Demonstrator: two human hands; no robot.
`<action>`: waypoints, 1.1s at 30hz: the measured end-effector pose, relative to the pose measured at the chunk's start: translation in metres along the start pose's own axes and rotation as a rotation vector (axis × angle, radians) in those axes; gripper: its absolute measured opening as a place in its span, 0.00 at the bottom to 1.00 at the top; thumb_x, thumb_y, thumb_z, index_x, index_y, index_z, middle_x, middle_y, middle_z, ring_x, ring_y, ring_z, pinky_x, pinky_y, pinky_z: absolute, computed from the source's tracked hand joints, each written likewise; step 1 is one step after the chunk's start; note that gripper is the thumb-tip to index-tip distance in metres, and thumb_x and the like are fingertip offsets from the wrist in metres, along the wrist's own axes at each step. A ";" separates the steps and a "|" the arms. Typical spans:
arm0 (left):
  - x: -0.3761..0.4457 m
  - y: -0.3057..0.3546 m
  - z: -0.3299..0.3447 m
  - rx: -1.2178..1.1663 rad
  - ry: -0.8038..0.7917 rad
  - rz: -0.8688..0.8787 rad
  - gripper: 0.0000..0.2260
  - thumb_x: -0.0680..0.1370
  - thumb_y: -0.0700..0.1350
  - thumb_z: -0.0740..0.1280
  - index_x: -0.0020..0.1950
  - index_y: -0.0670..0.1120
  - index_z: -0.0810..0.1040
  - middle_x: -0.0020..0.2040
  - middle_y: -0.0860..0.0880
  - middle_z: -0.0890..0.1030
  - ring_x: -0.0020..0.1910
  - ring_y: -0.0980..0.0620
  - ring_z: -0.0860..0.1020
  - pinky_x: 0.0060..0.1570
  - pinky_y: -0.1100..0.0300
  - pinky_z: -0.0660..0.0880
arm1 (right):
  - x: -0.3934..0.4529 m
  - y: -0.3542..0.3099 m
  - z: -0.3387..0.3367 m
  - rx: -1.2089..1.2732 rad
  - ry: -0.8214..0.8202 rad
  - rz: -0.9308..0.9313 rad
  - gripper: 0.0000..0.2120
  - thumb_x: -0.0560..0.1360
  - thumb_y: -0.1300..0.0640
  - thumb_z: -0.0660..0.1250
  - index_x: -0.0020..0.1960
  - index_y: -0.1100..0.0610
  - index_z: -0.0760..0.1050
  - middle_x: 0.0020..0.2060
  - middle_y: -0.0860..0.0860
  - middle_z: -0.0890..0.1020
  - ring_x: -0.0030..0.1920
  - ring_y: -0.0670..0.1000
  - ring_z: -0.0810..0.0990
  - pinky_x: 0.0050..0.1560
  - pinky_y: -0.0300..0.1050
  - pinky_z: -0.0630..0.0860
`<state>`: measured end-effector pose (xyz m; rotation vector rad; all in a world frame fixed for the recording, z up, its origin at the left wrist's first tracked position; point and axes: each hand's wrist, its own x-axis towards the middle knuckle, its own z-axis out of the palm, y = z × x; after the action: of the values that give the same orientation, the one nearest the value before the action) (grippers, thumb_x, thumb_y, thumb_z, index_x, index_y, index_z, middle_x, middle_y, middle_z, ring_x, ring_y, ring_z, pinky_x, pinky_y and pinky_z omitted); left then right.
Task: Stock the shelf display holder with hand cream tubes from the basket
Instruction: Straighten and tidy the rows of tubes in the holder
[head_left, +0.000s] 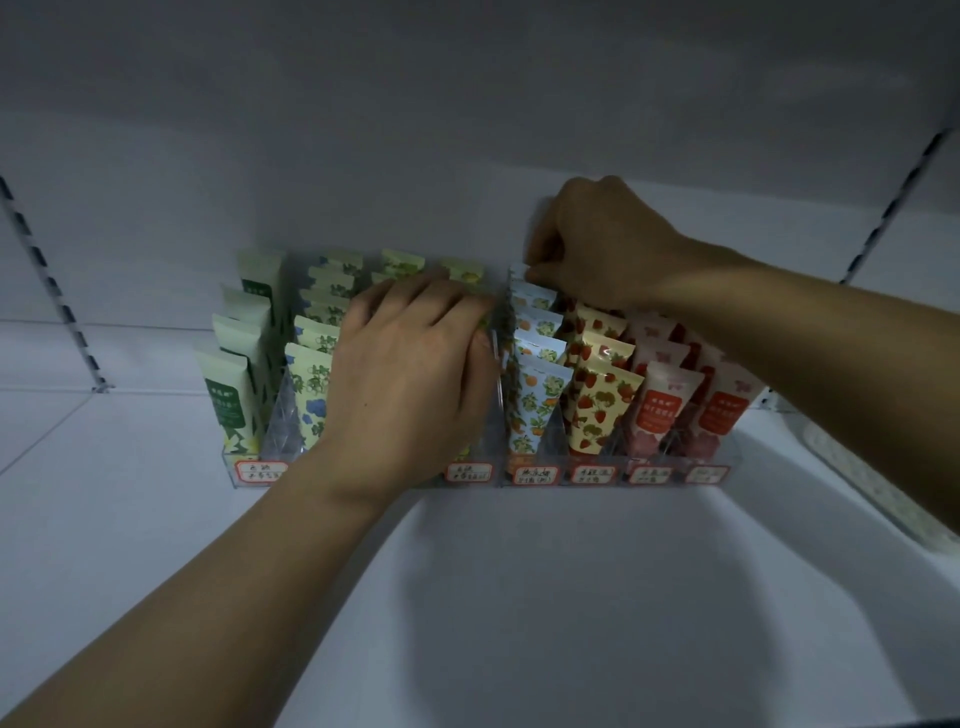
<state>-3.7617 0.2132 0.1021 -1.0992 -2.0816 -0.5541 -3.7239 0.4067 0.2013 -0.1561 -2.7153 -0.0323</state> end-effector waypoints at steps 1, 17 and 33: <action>0.001 0.000 -0.001 -0.017 -0.006 0.008 0.15 0.81 0.47 0.56 0.60 0.47 0.80 0.58 0.47 0.82 0.59 0.42 0.77 0.60 0.48 0.69 | 0.000 0.000 -0.001 -0.006 -0.007 0.006 0.10 0.75 0.55 0.74 0.53 0.59 0.84 0.50 0.54 0.86 0.48 0.51 0.83 0.56 0.50 0.81; 0.000 -0.044 -0.031 0.011 -0.058 -0.144 0.17 0.77 0.51 0.58 0.59 0.48 0.81 0.55 0.46 0.81 0.59 0.40 0.75 0.52 0.47 0.74 | -0.049 -0.092 0.000 0.062 -0.189 -0.038 0.05 0.74 0.52 0.75 0.48 0.53 0.82 0.42 0.50 0.81 0.41 0.51 0.82 0.45 0.49 0.83; -0.005 -0.033 -0.020 -0.053 -0.032 -0.187 0.20 0.77 0.52 0.56 0.63 0.50 0.80 0.61 0.46 0.78 0.63 0.43 0.74 0.65 0.44 0.65 | -0.040 -0.073 0.002 0.021 -0.060 -0.079 0.09 0.77 0.48 0.71 0.47 0.52 0.84 0.41 0.50 0.85 0.40 0.53 0.83 0.46 0.52 0.82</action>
<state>-3.7800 0.1796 0.1096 -0.9538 -2.2227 -0.6892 -3.6968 0.3296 0.1831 -0.0442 -2.7797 -0.0226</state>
